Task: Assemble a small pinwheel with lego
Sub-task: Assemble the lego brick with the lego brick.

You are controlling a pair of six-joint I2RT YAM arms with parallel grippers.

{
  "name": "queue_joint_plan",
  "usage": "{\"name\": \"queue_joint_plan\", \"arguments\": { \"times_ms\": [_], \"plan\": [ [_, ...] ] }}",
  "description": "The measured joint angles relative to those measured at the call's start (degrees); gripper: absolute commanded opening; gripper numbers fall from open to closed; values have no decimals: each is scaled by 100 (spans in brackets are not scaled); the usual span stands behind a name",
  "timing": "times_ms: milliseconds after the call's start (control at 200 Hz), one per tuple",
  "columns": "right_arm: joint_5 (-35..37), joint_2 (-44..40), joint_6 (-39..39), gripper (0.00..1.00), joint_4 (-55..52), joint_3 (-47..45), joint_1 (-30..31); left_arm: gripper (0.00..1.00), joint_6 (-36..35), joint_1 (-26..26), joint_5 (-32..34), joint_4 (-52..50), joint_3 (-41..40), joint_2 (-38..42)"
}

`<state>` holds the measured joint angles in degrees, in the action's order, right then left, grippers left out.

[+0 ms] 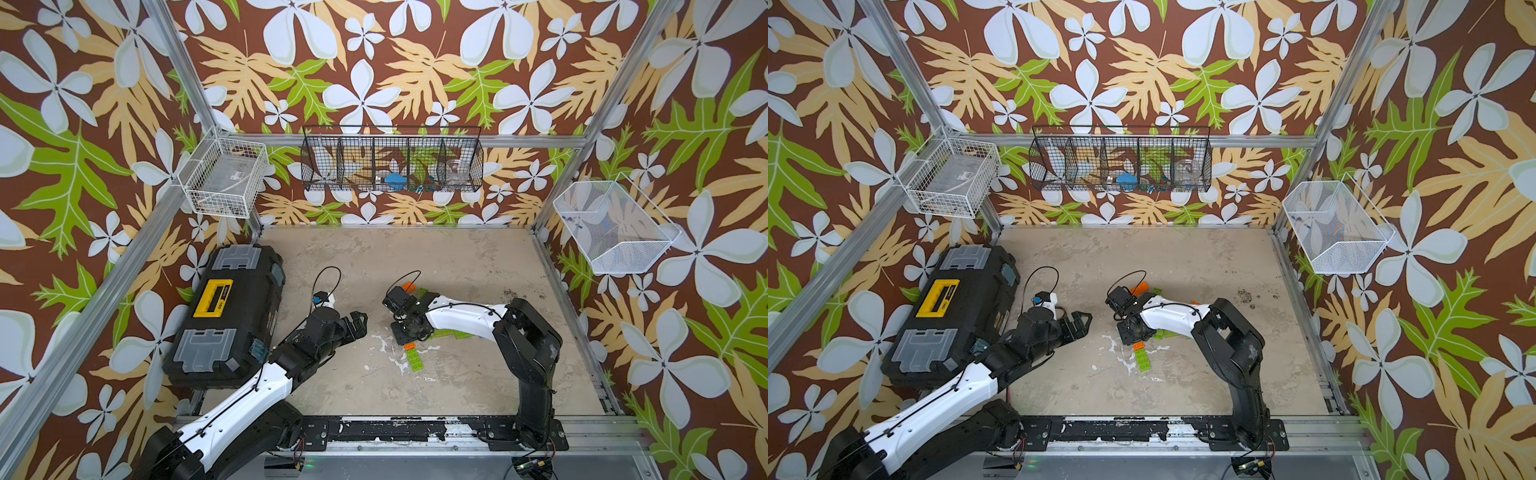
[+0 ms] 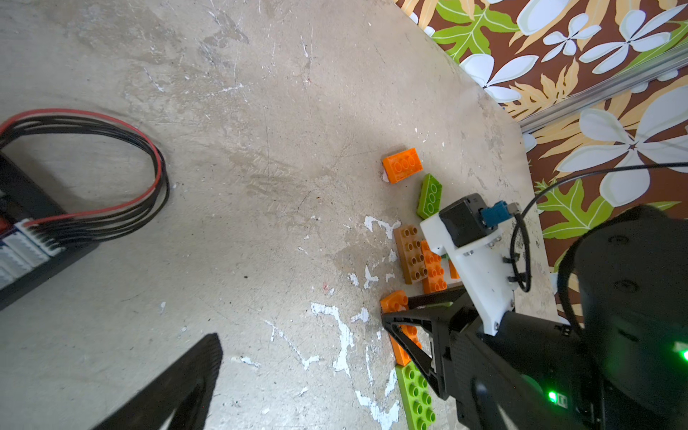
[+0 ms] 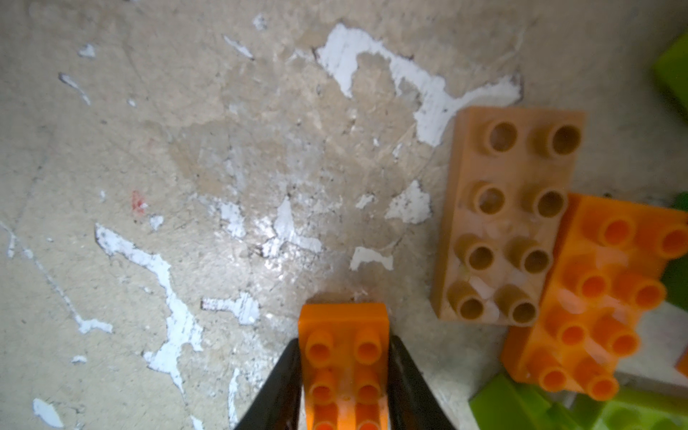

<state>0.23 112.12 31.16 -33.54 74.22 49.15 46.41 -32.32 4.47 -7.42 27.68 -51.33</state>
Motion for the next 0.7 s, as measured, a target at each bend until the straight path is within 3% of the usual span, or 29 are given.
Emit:
{"name": "queue_joint_plan", "arguments": {
  "times_ms": [400, 556, 701],
  "plan": [
    [-127, -76, 13, 63, -70, 79, 7, 100, 125, 0, 151, -153, 44, 177],
    [-2, -782, -11, 64, 31, -37, -20, 100, -28, 0, 98, -140, 66, 4],
    [33, -1620, -146, 63, 280, -566, -354, 100, -267, -13, -417, 48, 181, -527]
  ]
}}
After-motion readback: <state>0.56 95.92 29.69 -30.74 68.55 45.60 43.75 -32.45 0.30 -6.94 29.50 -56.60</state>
